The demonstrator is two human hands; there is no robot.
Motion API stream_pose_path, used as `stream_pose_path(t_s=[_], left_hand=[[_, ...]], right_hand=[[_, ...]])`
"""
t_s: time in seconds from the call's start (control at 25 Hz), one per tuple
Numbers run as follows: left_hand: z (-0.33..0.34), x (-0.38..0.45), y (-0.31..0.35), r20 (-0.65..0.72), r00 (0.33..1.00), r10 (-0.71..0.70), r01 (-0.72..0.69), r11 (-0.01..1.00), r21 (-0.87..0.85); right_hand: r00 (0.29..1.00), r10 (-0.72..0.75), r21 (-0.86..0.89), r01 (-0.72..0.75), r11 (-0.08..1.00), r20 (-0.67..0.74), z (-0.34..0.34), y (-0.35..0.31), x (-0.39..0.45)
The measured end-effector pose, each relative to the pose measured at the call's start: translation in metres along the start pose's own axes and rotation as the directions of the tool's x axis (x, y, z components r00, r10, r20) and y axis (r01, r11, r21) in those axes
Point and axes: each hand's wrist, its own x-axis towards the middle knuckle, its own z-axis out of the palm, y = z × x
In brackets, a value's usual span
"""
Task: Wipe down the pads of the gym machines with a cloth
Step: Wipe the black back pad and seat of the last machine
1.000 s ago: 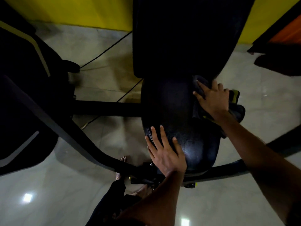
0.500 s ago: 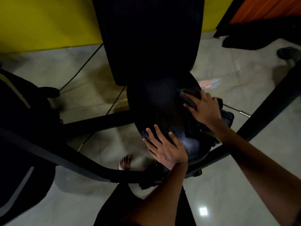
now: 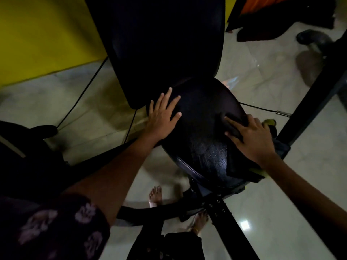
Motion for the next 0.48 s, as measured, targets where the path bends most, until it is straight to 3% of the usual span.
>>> stream_pose_path(t_s=[0.04, 0.12, 0.24, 0.32, 0.4, 0.48], left_hand=[[0.003, 0.010, -0.006, 0.075, 0.997, 0.030, -0.035, 0.997, 0.063], [0.013, 0.014, -0.015, 0.091, 0.995, 0.051, -0.063, 0.989, 0.131], [0.016, 0.012, -0.020, 0.036, 0.996, 0.085, -0.089, 0.990, 0.111], [0.013, 0.013, -0.020, 0.053, 0.995, 0.080, -0.085, 0.991, 0.101], [0.010, 0.015, -0.020, 0.078, 0.993, 0.086, -0.092, 0.993, 0.076], [0.011, 0.013, -0.021, 0.071, 0.993, 0.097, -0.102, 0.993, 0.062]], right_hand=[[0.996, 0.088, -0.015, -0.088, 0.996, -0.008, -0.001, -0.011, 0.000], [0.999, 0.052, -0.029, -0.053, 0.998, -0.014, -0.006, -0.040, -0.006], [0.962, -0.273, 0.021, 0.273, 0.962, 0.024, -0.018, -0.088, -0.019], [0.871, -0.483, -0.007, 0.486, 0.874, 0.089, -0.012, -0.121, -0.017], [0.799, -0.577, -0.114, 0.597, 0.794, 0.168, -0.003, -0.152, -0.012], [0.786, -0.589, -0.190, 0.618, 0.763, 0.190, -0.004, -0.154, -0.017]])
